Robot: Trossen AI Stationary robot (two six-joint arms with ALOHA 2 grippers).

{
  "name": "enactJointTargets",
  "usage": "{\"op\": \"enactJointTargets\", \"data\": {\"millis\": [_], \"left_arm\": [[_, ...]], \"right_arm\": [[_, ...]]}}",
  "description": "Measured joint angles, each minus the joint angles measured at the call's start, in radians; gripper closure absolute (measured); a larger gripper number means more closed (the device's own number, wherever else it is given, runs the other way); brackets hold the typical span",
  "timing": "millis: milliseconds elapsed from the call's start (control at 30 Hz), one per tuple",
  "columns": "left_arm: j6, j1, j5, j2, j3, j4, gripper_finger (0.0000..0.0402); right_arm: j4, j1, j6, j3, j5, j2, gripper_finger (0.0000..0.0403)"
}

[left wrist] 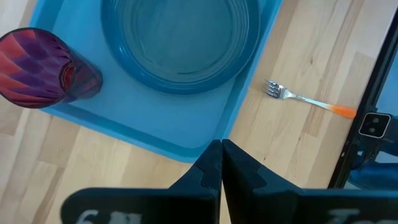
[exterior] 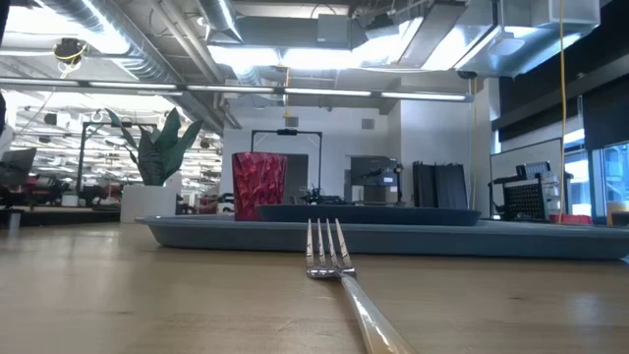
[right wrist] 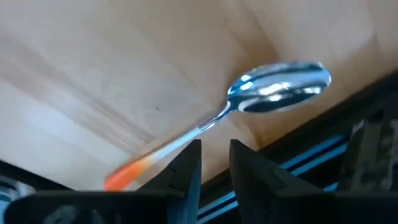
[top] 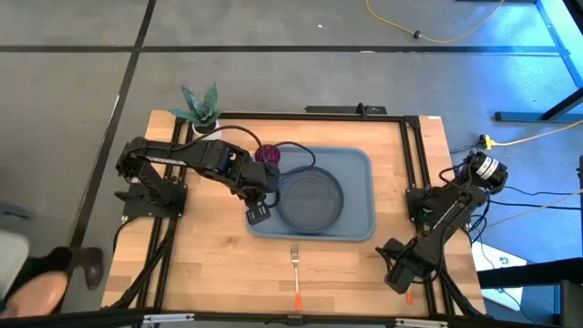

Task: Pick and place plate/cup/fork/spoon on tray
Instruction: Put the orange spoon on the light blue tray to the right of the blue plate

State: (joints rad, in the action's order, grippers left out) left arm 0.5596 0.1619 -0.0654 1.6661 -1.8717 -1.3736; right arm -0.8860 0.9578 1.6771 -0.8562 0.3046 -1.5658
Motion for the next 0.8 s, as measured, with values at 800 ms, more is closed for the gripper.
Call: {"op": "enactJointTargets", "data": {"millis": [800], "left_arm": [[-0.003, 0.000, 0.000, 0.000, 0.000, 0.008, 0.0401]], "right_arm": [[0.139, 0.083, -0.152, 0.081, -0.005, 0.000, 0.0318]]}}
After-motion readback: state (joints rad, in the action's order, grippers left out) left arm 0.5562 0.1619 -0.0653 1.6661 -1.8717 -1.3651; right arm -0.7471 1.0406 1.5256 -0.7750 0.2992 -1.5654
